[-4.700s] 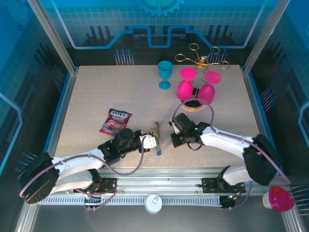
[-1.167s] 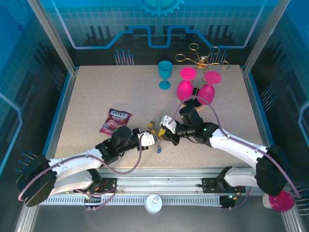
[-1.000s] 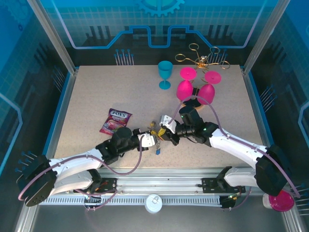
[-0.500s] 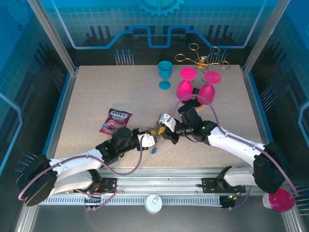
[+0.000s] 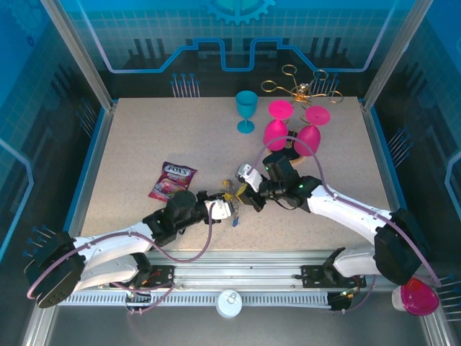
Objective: Put the keys on the keyring
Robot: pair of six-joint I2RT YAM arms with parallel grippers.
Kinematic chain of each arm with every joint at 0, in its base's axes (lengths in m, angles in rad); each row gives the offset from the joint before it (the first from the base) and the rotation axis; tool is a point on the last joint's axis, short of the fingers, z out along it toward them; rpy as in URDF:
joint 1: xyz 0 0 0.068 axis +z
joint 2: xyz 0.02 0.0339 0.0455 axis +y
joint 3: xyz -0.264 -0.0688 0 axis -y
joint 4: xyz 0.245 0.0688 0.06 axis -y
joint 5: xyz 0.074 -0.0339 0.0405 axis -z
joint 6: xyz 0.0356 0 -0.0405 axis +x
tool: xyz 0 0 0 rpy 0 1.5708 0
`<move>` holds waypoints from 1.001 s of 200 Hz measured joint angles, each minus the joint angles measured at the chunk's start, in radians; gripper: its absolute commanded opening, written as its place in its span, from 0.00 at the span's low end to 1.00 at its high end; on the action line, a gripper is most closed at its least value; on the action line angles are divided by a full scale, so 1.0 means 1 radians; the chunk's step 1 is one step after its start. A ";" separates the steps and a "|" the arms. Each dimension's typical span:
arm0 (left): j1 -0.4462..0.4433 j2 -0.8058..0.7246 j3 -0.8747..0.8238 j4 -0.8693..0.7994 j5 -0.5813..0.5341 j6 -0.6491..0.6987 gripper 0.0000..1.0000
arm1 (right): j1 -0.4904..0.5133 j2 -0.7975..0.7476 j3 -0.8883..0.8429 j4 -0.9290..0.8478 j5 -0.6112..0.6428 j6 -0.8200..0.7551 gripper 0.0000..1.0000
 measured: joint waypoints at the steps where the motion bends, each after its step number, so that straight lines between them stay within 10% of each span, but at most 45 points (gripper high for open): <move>1: -0.001 0.000 0.000 0.000 0.000 0.002 0.00 | 0.000 0.000 0.000 0.000 0.000 0.001 0.00; 200: -0.026 -0.004 -0.002 -0.001 0.001 -0.128 0.00 | -0.016 0.006 -0.092 -0.105 0.180 -0.049 0.00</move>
